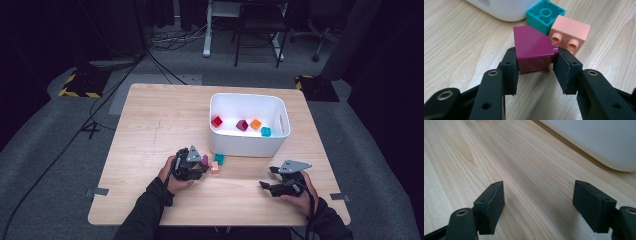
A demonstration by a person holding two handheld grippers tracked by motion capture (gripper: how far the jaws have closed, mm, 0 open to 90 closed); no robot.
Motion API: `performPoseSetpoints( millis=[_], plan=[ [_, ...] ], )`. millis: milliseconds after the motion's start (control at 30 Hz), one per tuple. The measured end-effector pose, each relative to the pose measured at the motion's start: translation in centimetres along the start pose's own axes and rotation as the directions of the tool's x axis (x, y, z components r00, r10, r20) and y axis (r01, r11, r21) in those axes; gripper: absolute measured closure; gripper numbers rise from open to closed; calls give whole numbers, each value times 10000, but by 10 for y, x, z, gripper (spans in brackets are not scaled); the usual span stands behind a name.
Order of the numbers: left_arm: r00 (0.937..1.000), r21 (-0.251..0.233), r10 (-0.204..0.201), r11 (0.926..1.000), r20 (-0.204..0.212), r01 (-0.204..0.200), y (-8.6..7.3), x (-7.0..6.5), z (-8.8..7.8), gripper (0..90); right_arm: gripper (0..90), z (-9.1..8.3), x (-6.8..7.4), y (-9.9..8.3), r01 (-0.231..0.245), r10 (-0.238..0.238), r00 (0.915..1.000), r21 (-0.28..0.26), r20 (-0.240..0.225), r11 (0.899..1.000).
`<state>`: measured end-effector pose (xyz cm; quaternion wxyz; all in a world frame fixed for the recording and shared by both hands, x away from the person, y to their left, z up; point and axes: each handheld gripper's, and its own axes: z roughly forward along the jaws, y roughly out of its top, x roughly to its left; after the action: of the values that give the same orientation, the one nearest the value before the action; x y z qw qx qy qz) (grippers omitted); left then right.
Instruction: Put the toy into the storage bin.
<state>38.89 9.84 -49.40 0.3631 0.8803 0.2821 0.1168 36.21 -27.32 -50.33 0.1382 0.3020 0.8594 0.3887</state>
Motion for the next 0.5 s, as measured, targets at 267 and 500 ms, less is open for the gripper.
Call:
performPoseSetpoints(
  millis=[267, 500],
  plan=[
    [9999, -125, 7, 9999, -131, -8, 0, 3, -4, 569, 257, 0, 0, 0, -8, 8, 10000, -2, -1, 10000],
    [9982, -556, -366, 9979, -478, 339, 1, 13, -16, 569, 257, 0, 0, 0, -9, 9, 10000, -1, 0, 10000]
  ],
)
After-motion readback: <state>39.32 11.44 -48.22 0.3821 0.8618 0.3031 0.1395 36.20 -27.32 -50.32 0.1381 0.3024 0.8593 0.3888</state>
